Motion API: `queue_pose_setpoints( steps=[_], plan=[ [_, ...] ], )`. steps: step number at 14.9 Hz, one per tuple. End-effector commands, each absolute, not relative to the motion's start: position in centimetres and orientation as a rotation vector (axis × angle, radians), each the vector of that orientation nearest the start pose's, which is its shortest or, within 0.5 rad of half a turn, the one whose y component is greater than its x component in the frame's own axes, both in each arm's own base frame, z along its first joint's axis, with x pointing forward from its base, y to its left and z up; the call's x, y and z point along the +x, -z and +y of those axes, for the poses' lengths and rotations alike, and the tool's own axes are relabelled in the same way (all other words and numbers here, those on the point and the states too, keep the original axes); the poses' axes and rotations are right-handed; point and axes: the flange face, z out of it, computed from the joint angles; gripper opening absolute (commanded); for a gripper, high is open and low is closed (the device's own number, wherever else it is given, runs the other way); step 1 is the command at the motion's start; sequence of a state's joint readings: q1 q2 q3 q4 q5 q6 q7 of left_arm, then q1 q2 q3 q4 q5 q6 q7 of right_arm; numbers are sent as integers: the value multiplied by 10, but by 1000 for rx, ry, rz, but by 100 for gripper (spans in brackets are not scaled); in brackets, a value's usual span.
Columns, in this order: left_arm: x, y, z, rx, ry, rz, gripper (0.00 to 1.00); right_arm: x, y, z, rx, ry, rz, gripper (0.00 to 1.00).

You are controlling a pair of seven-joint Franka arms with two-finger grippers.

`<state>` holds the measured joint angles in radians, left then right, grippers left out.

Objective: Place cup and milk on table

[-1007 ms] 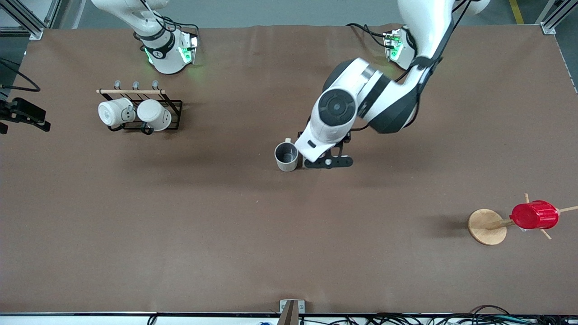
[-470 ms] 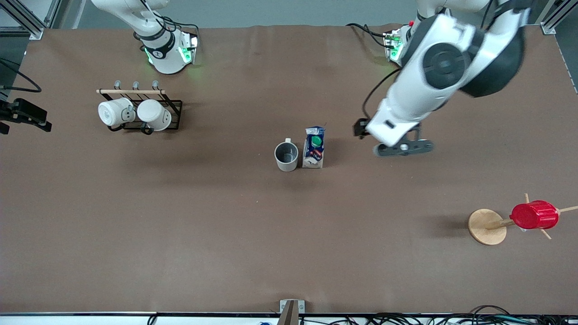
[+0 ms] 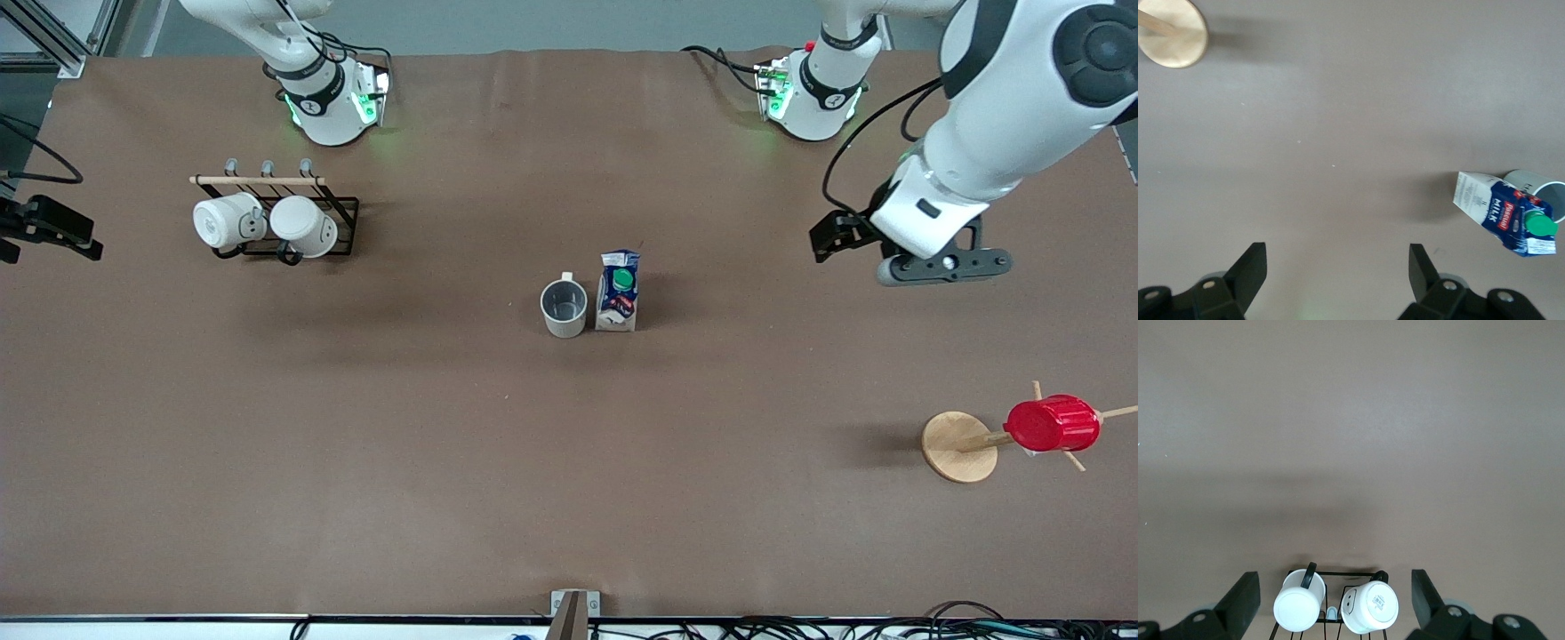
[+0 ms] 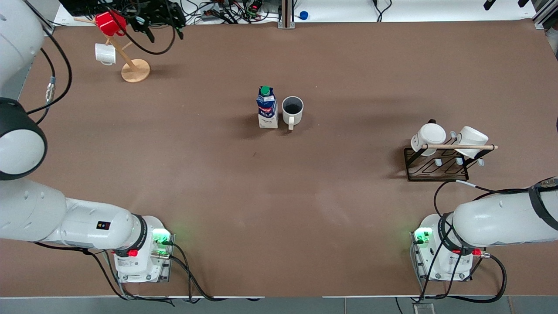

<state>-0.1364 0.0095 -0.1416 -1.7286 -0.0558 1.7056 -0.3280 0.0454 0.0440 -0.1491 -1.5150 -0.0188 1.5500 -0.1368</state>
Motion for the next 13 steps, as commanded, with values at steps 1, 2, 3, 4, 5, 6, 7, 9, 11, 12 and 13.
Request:
queue_pose_setpoints(
  steps=[1, 2, 3, 4, 5, 6, 7, 9, 11, 12, 13],
  plan=[
    [535, -565, -141, -3178, -26, -50, 96, 561, -625, -55, -3145, -19, -15, 100],
    [536, -565, -140, -3177, -23, -50, 97, 561, -623, -55, -3145, -24, -15, 100],
    [538, -567, -139, -3180, -14, -35, 99, 561, -623, -55, -3145, -22, -12, 100],
    [542, -575, -137, -3184, 10, -15, 100, 561, -625, -54, -3144, -17, -15, 100],
    [544, -580, -133, -3188, 25, -14, 100, 561, -625, -54, -3136, -16, -17, 100],
    [546, -586, -124, -3188, 42, -43, 100, 561, -624, -53, -3133, -17, -17, 100],
    [549, -591, -119, -3189, 60, -55, 100, 561, -624, -54, -3133, -17, -15, 100],
    [550, -595, -117, -3192, 75, -28, 100, 561, -624, -54, -3133, -17, -15, 100],
    [552, -598, -119, -3195, 87, -30, 100, 561, -624, -53, -3133, -17, -17, 100],
    [555, -608, -118, -3199, 117, -46, 100, 561, -624, -54, -3133, -17, -15, 100],
    [560, -611, -120, -3199, 125, -29, 100, 561, -624, -54, -3133, -20, -15, 100]
  ],
)
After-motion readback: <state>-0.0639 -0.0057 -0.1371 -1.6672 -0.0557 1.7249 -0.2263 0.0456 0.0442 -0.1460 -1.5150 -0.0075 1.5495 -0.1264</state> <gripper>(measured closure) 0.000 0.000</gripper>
